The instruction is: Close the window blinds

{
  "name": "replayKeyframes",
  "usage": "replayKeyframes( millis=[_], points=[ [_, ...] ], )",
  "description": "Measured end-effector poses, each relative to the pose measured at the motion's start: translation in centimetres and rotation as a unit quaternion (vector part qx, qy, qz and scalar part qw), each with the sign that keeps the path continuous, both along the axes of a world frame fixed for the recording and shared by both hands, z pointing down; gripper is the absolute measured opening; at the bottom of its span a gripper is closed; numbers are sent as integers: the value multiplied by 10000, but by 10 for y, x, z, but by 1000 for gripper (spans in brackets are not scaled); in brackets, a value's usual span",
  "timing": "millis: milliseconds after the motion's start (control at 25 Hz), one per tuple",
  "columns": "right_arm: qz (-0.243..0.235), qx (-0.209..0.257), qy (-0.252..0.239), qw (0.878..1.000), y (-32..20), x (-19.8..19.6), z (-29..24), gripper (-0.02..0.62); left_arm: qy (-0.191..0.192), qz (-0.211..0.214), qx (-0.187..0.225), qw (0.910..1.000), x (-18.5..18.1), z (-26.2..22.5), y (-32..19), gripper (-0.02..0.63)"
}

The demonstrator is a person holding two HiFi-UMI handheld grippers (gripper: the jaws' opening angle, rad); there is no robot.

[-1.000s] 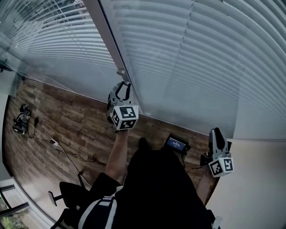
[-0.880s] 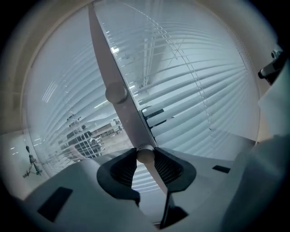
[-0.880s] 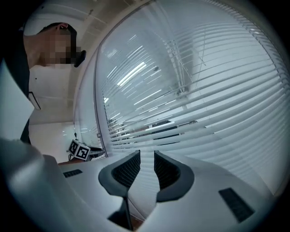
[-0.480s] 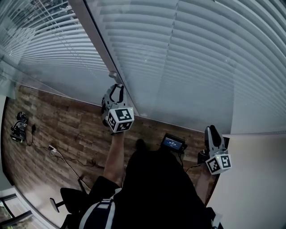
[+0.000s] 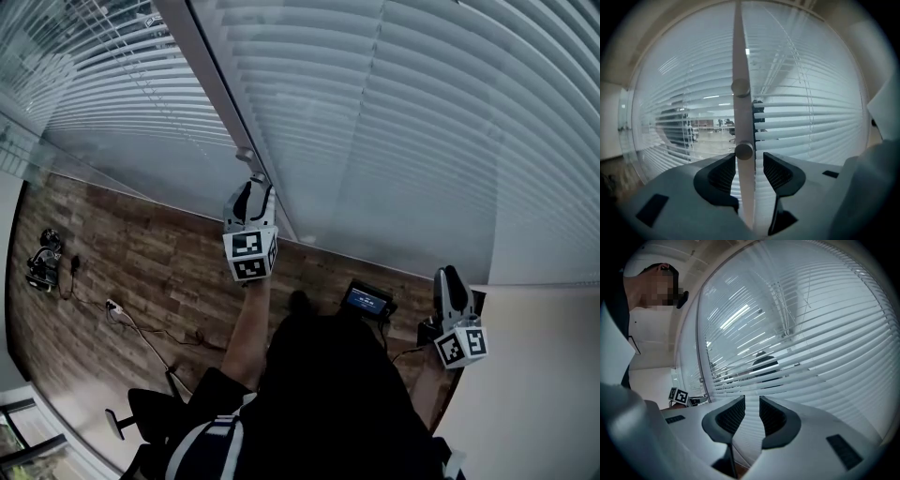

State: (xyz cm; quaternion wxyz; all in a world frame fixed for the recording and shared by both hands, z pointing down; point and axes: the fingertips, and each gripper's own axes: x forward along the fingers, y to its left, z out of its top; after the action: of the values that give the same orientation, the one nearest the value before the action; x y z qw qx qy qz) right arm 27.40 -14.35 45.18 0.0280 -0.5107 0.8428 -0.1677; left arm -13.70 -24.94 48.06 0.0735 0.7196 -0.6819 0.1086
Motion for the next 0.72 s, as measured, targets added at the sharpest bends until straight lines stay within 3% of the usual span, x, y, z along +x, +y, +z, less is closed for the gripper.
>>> replayKeyframes(
  millis=[160, 320, 480, 560, 720],
  points=[
    [-7, 22, -2, 10000, -1, 1, -2, 95, 1264, -69, 130, 9919, -5, -8, 0, 181],
    [11, 28, -8, 10000, 3, 0, 0, 95, 1983, -61, 198, 9799, -11, -11, -2, 181],
    [11, 43, 3, 10000, 2, -1, -3, 95, 2319, -79, 189, 9725, -15, -12, -6, 180],
    [19, 47, 16, 10000, -1, -3, -8, 95, 2415, -108, 205, 9701, -19, -16, -10, 147],
    [27, 32, -4, 10000, -2, -3, -8, 95, 2272, -101, 183, 9736, -22, -17, -10, 137]
  ],
)
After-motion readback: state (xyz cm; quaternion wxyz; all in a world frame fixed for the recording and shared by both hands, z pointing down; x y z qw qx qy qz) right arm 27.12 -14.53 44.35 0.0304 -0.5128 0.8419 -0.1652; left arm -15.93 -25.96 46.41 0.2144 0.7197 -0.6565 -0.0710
